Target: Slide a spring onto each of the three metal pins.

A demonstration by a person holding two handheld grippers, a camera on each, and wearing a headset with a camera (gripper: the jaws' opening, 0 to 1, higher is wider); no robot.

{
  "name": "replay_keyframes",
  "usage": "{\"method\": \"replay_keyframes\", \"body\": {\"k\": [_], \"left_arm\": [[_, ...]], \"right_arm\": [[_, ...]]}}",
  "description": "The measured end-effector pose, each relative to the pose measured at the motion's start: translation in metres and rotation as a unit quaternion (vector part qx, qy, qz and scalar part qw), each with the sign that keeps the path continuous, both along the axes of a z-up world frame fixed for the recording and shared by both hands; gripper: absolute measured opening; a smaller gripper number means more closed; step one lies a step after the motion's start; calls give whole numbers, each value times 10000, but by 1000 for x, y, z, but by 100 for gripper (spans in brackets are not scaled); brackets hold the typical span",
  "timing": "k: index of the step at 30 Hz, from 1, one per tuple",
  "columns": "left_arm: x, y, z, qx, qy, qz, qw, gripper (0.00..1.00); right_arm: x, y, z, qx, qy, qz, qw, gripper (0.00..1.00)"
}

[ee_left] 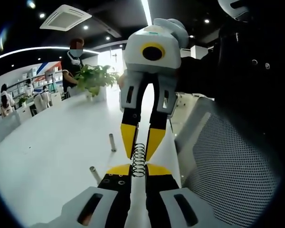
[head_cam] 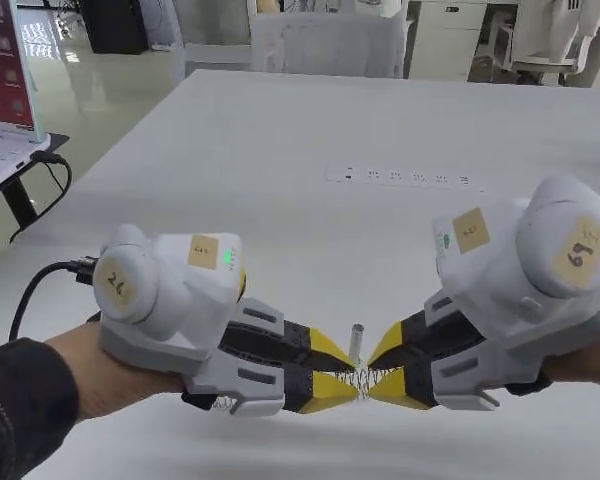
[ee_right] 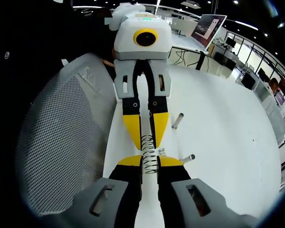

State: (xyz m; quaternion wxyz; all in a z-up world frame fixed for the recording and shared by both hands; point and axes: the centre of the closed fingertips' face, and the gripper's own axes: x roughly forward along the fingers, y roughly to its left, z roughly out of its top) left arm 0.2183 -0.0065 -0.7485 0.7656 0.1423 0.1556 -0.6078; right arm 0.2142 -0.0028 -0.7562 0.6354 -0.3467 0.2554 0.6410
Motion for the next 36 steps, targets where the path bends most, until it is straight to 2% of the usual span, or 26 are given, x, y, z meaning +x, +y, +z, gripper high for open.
{"method": "replay_keyframes", "body": {"k": [6, 16, 24, 36], "left_arm": [[-3, -1, 1, -27, 21, -39, 10000, 2], [-7, -3, 7, -127, 13, -93, 9999, 2], [-7, -4, 7, -160, 39, -110, 9998, 2], [-3, -2, 7, -172, -3, -23, 9998, 3]], "right_arm": [[-1, 0, -2, 48, 18, 2, 10000, 10], [-5, -3, -13, 42, 192, -8, 9998, 15], [-5, -5, -15, 80, 193, -30, 9998, 10], [-3, 2, 7, 203, 174, -172, 9995, 9]]}}
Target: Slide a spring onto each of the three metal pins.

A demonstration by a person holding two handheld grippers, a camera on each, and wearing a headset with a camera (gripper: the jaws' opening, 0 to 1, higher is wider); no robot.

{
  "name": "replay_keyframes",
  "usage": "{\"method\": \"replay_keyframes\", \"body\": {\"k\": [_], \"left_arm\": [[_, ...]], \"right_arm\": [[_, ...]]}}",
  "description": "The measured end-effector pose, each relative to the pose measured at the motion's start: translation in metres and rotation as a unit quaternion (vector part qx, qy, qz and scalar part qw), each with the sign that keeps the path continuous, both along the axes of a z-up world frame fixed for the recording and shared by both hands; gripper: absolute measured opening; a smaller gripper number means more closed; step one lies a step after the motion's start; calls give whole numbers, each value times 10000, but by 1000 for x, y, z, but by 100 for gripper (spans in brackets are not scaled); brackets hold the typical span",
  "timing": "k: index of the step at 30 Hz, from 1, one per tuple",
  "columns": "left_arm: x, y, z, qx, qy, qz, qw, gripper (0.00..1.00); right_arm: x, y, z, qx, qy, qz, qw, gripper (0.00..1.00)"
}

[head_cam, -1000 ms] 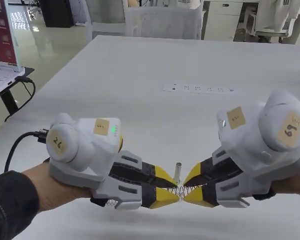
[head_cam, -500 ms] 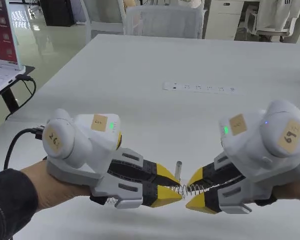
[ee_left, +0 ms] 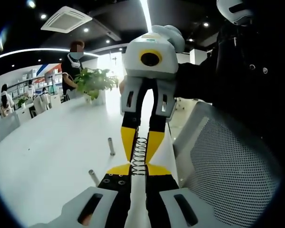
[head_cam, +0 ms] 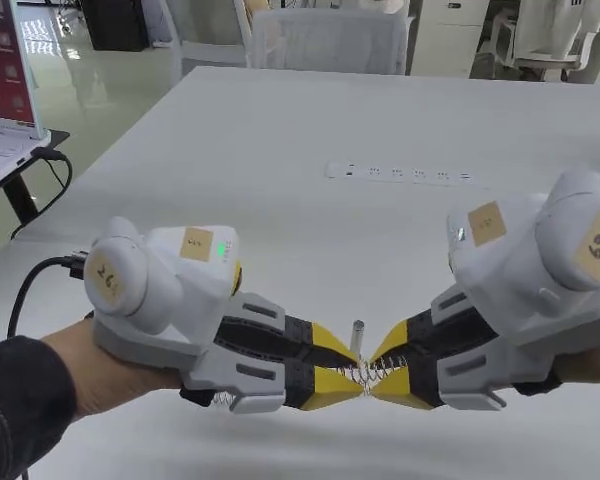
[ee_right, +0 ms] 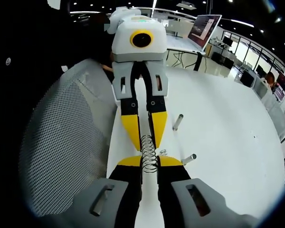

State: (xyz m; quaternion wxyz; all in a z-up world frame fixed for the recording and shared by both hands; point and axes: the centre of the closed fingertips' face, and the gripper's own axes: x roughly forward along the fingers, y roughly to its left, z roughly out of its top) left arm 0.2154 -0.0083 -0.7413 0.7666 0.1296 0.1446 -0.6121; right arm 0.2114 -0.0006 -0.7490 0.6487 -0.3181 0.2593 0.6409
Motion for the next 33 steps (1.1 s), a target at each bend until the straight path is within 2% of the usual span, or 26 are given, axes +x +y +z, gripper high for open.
{"method": "replay_keyframes", "body": {"k": [2, 14, 29, 33], "left_arm": [[0, 0, -1, 26, -3, 4, 10000, 2], [-1, -2, -4, 74, 6, -28, 10000, 2], [-2, -3, -8, 111, 87, -20, 9999, 3], [-3, -2, -11, 170, 147, -16, 9997, 10]], "right_arm": [[-2, 3, 4, 57, 80, -38, 9999, 9], [-6, 8, 7, -72, 163, -59, 9998, 9], [-8, 9, 7, -236, 115, 23, 9997, 8], [-6, 9, 8, -236, 98, 21, 9997, 8]]}}
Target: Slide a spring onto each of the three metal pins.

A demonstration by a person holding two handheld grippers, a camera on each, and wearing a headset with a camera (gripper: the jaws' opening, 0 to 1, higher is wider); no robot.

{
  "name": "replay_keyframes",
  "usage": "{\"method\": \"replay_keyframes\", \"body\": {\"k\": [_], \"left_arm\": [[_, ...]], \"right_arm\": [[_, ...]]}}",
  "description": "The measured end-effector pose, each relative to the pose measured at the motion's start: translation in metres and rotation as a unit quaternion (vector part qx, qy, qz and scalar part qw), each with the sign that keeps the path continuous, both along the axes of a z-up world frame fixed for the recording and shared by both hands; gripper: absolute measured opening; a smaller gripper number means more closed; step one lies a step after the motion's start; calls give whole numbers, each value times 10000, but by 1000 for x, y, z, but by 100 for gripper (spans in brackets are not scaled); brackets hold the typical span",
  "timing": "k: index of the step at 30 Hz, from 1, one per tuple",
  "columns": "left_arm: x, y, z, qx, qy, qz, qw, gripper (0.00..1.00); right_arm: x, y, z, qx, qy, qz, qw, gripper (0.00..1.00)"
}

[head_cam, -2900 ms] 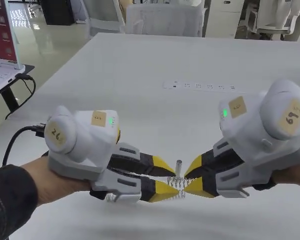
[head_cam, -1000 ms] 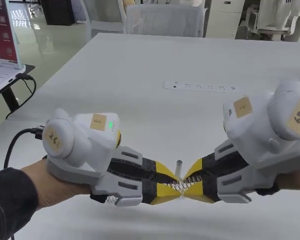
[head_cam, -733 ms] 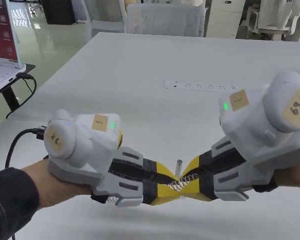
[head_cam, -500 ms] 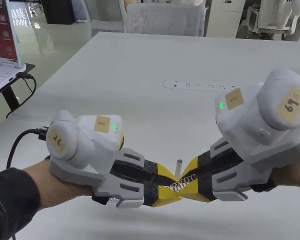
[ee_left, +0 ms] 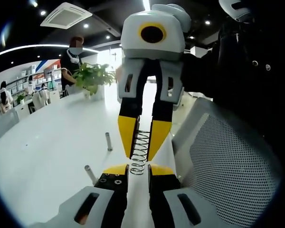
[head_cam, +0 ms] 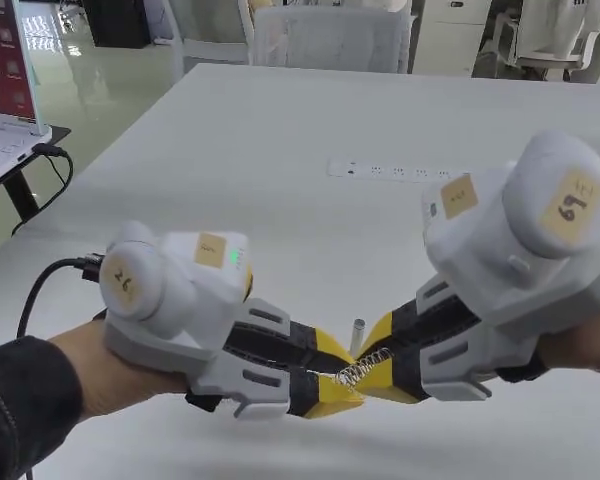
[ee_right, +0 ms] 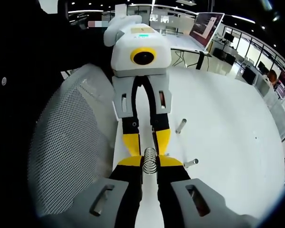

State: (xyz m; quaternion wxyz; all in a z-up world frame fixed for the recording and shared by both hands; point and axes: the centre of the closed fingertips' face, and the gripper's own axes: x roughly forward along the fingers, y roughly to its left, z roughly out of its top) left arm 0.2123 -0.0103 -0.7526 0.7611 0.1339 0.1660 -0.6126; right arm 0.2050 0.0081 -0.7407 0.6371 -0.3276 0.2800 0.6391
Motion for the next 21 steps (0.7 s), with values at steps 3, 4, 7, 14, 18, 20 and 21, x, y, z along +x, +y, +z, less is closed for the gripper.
{"method": "replay_keyframes", "body": {"k": [3, 4, 7, 14, 18, 20, 21], "left_arm": [[0, 1, -1, 15, 11, 10, 10000, 13], [0, 1, -1, 11, 24, 25, 10000, 14], [3, 3, 0, -11, 43, 88, 10000, 18], [3, 7, -2, 13, 175, 169, 9997, 26], [3, 10, -2, -1, 254, 217, 9994, 32], [3, 12, -2, -2, 305, 254, 9992, 35], [4, 13, -1, -1, 317, 278, 9991, 36]], "right_arm": [[1, -2, 0, -32, -20, -6, 10000, 8], [1, -2, -1, -39, -20, -8, 10000, 8], [4, -6, -2, -77, -40, -41, 10000, 8], [8, -14, -3, -148, -44, -138, 9998, 9], [10, -19, -4, -201, -61, -183, 9996, 9], [11, -20, -4, -204, -73, -198, 9996, 9], [11, -21, -4, -207, -64, -204, 9996, 9]]}}
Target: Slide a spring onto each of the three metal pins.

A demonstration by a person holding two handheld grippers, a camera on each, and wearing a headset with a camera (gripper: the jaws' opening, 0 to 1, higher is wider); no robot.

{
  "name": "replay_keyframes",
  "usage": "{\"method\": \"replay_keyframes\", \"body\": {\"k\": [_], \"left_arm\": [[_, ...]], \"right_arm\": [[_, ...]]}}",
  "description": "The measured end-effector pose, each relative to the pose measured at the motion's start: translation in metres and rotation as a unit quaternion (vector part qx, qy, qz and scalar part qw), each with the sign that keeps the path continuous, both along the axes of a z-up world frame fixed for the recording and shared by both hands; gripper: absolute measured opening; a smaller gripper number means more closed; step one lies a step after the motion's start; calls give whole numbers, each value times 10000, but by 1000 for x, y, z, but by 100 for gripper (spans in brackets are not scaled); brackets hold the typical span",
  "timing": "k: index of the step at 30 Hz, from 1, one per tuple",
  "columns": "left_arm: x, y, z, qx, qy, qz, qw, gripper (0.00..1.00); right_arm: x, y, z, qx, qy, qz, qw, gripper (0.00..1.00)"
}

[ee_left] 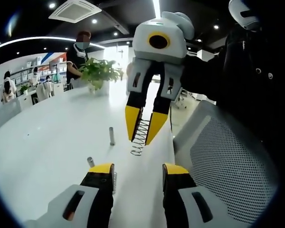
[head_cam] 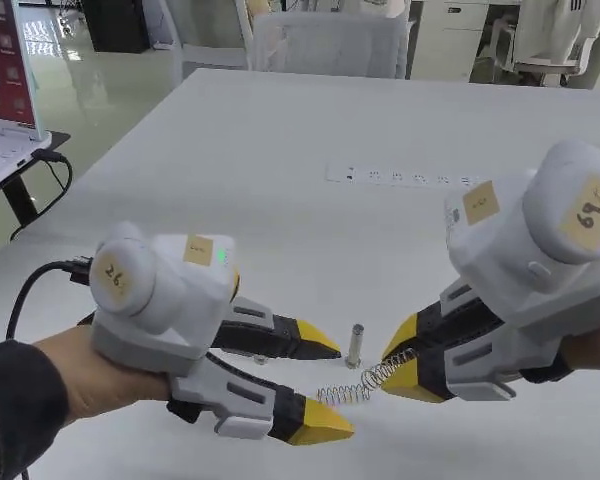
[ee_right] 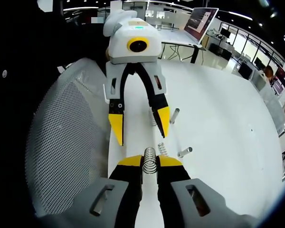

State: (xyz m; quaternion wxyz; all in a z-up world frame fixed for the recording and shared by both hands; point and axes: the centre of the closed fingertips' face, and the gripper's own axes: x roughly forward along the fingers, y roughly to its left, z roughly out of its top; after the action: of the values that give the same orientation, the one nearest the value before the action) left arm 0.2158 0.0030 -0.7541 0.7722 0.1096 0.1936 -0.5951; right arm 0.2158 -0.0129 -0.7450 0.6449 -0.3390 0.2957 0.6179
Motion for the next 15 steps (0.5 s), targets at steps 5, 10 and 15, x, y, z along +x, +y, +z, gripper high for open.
{"method": "replay_keyframes", "body": {"k": [5, 10, 15], "left_arm": [[0, 7, 0, 28, 147, 135, 9998, 42], [-3, 17, -2, 98, 233, 243, 9994, 46], [-6, 26, -4, 136, 287, 353, 9989, 49]], "right_arm": [[1, -3, -1, -30, -7, -30, 10000, 9], [3, -6, -1, -41, -5, -58, 10000, 9], [5, -8, 0, -32, -4, -100, 9999, 9]]}}
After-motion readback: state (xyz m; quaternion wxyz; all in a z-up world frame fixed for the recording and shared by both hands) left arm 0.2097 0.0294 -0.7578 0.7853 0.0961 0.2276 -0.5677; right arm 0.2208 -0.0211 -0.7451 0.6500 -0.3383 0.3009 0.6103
